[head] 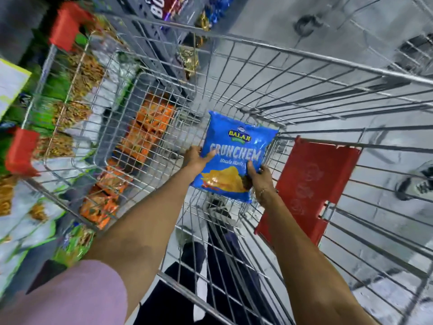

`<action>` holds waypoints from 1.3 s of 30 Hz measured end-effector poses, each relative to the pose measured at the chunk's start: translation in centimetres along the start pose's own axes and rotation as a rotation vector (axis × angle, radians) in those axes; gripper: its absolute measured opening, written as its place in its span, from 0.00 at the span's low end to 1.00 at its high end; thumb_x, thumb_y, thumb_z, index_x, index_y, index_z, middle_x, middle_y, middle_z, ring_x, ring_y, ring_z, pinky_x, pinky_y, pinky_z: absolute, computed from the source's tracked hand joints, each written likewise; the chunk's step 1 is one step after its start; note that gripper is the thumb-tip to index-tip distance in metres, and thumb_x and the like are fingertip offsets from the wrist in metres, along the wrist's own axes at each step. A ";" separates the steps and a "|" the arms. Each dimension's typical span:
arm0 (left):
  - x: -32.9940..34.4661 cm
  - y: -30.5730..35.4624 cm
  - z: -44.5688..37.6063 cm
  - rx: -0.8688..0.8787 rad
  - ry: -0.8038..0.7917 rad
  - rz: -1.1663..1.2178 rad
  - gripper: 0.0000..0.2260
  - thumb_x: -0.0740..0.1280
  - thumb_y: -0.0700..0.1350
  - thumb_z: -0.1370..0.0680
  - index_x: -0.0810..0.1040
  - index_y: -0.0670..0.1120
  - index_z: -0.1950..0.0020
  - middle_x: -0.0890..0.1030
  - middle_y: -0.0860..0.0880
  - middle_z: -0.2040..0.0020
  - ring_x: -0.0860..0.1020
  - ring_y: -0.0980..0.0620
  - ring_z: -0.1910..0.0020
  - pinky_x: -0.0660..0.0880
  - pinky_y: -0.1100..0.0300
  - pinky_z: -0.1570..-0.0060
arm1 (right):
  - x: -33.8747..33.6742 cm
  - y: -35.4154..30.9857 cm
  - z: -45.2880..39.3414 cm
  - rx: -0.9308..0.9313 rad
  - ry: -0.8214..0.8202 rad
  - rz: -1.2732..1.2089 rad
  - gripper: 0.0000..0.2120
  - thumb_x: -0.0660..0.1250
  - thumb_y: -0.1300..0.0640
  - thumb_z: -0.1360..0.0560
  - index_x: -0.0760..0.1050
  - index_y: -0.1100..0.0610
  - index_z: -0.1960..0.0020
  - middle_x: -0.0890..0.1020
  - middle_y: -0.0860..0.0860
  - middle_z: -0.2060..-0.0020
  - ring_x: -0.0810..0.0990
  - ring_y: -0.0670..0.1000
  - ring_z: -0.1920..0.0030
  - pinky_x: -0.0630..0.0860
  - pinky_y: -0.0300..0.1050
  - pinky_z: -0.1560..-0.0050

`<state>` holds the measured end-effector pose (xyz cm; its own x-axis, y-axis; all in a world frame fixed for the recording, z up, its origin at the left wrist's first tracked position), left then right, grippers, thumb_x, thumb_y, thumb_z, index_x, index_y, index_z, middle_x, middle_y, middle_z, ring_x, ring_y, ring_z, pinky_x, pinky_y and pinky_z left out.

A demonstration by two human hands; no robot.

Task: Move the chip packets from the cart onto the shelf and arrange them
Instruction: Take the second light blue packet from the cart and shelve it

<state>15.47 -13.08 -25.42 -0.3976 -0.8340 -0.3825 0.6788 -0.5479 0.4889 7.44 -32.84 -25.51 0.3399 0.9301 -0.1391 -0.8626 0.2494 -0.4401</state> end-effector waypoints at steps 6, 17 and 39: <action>-0.3 0.0 0.3 0.051 0.049 -0.104 0.17 0.73 0.51 0.29 0.79 0.38 0.53 0.78 0.43 0.58 0.75 0.48 0.61 0.72 0.55 0.64 | -0.3 0.5 -0.8 -0.018 -0.004 0.023 0.27 0.71 0.50 0.29 0.69 0.62 0.35 0.78 0.62 0.39 0.79 0.63 0.41 0.77 0.61 0.41; -6.0 0.3 2.5 0.170 0.033 -0.026 0.13 0.75 0.54 0.36 0.79 0.45 0.65 0.82 0.35 0.59 0.82 0.37 0.58 0.79 0.39 0.55 | 0.7 -2.5 5.0 -0.198 -0.095 -0.079 0.25 0.74 0.58 0.31 0.72 0.65 0.38 0.80 0.57 0.45 0.80 0.58 0.46 0.77 0.52 0.43; -38.7 11.5 46.7 0.892 0.816 0.397 0.08 0.75 0.50 0.33 0.81 0.51 0.70 0.82 0.59 0.73 0.80 0.47 0.62 0.79 0.51 0.60 | 11.9 -26.3 49.5 -1.300 -0.694 -0.037 0.06 0.74 0.58 0.31 0.82 0.54 0.54 0.87 0.47 0.59 0.85 0.51 0.54 0.81 0.46 0.50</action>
<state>9.89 9.82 31.61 0.4464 -0.8418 -0.3034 -0.1122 -0.3890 0.9144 15.64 -15.00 28.38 -0.2137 0.9622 0.1688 0.2044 0.2130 -0.9554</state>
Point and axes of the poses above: each hand's wrist, its own z-axis away from the middle knuckle, its own x-axis out of the palm, y = z × x, the point moved 2 cm from there along -z, towards the middle knuckle
